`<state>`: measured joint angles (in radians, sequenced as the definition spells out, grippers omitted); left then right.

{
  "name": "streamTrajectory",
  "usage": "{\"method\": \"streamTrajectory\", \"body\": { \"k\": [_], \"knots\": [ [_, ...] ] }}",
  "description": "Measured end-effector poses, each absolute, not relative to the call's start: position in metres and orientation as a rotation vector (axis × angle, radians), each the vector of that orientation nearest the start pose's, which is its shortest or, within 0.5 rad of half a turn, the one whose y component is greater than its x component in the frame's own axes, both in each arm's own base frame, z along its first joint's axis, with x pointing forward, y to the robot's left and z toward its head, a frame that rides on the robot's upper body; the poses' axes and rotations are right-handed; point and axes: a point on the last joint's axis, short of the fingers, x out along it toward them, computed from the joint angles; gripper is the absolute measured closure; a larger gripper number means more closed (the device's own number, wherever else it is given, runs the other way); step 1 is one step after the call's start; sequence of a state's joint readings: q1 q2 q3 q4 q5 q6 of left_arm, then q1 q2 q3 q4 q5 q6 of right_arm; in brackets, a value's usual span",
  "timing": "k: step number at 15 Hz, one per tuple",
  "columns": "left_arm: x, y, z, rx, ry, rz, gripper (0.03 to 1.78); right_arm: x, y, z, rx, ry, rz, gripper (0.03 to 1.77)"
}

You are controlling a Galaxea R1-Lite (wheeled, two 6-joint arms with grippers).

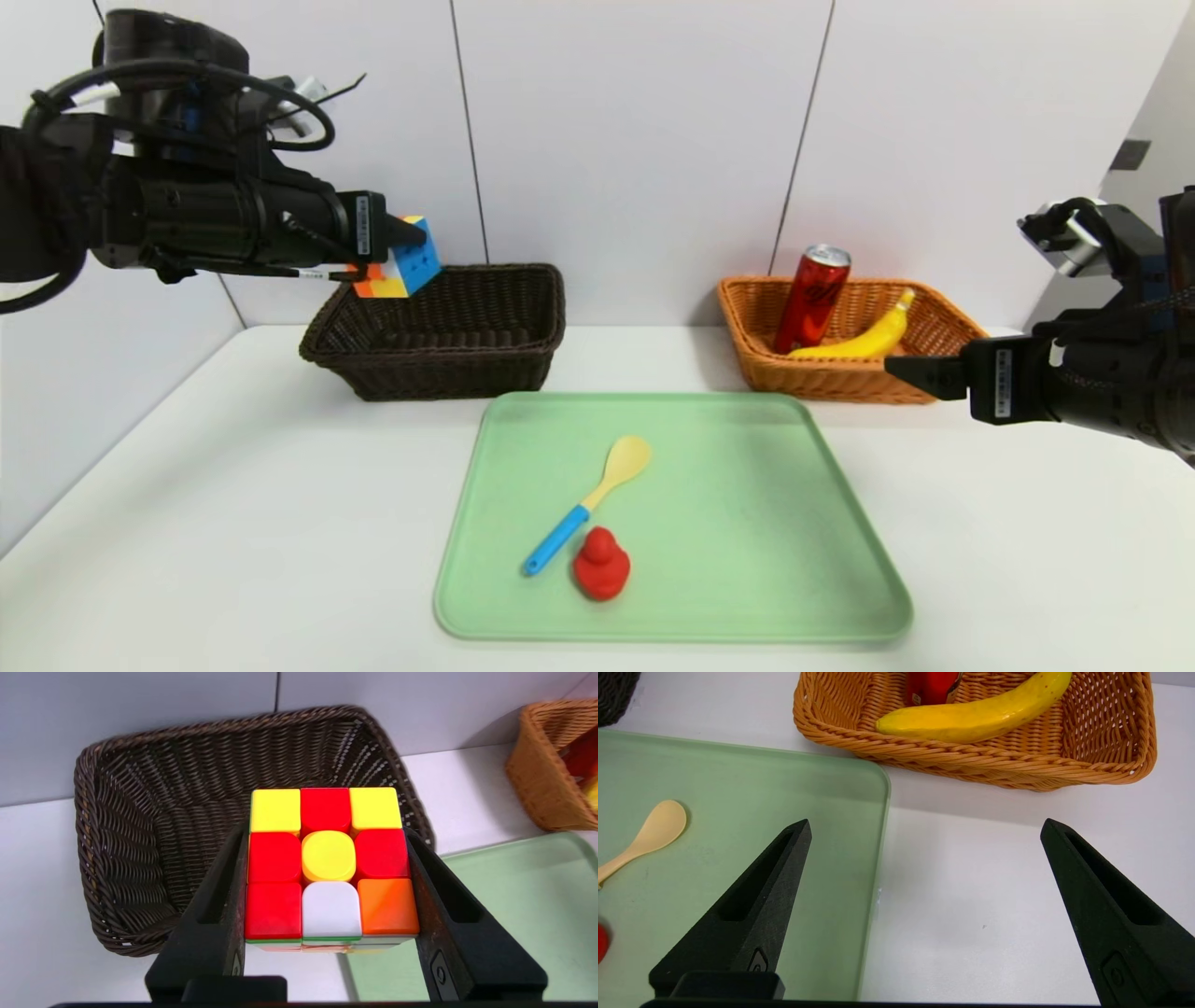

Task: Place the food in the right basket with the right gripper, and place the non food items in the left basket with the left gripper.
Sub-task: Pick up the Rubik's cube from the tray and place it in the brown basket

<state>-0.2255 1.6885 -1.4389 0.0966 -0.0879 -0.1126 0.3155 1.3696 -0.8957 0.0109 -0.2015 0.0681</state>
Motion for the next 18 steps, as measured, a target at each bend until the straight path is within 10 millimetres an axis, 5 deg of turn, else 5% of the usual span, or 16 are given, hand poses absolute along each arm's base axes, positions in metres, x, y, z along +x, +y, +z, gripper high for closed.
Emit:
{"method": "streamTrajectory", "body": {
  "k": [9, 18],
  "knots": [
    [0.385, -0.056, 0.235, -0.034, 0.430, -0.180, 0.84, 0.213, 0.065, 0.233, -0.060, 0.477, 0.094, 0.10],
    [0.437, -0.049, 0.194, -0.010, 0.484, -0.149, 0.84, 0.222, 0.066, 0.235, -0.057, 0.475, 0.088, 0.10]
  ]
}}
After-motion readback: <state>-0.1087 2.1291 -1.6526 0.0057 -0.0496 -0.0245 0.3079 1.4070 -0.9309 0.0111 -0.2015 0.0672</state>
